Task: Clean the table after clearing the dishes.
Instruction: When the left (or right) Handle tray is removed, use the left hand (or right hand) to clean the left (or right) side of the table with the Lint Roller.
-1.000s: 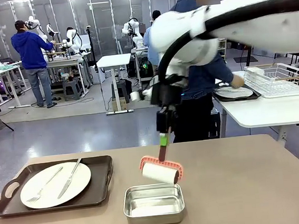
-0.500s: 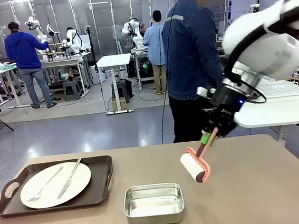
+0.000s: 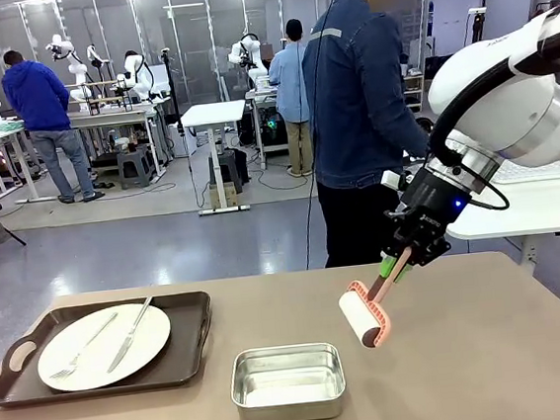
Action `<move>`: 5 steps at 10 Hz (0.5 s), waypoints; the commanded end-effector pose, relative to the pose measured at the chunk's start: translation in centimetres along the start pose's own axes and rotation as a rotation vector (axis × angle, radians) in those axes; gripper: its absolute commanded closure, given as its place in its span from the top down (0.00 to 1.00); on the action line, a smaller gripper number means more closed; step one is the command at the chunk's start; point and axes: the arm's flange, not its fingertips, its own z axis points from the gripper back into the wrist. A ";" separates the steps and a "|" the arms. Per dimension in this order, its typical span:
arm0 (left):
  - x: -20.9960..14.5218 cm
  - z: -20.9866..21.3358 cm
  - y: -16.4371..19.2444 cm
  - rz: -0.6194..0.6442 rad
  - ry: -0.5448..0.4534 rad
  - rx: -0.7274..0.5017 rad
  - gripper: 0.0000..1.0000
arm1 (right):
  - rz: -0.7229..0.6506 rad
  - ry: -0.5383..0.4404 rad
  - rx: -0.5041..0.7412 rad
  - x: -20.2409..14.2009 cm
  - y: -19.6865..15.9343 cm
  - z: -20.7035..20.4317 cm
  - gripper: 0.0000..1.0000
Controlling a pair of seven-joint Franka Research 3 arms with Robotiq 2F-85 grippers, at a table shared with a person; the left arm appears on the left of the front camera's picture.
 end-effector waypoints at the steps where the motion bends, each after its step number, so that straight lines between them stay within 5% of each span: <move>1: -0.3 0.3 -0.1 -0.012 -0.006 -0.006 1.00 | -0.031 0.000 -0.012 0.2 0.2 0.4 0.04; 2: -0.3 0.3 -0.1 -0.012 -0.006 -0.006 1.00 | -0.031 0.000 -0.012 0.2 0.2 0.4 0.04; 3: -0.3 0.3 -0.1 -0.012 -0.006 -0.006 1.00 | -0.005 -0.003 0.001 0.0 -0.3 0.2 0.22; 5: -0.3 0.3 -0.1 -0.012 -0.006 -0.006 1.00 | -0.081 -0.081 0.097 1.1 -4.1 0.5 0.22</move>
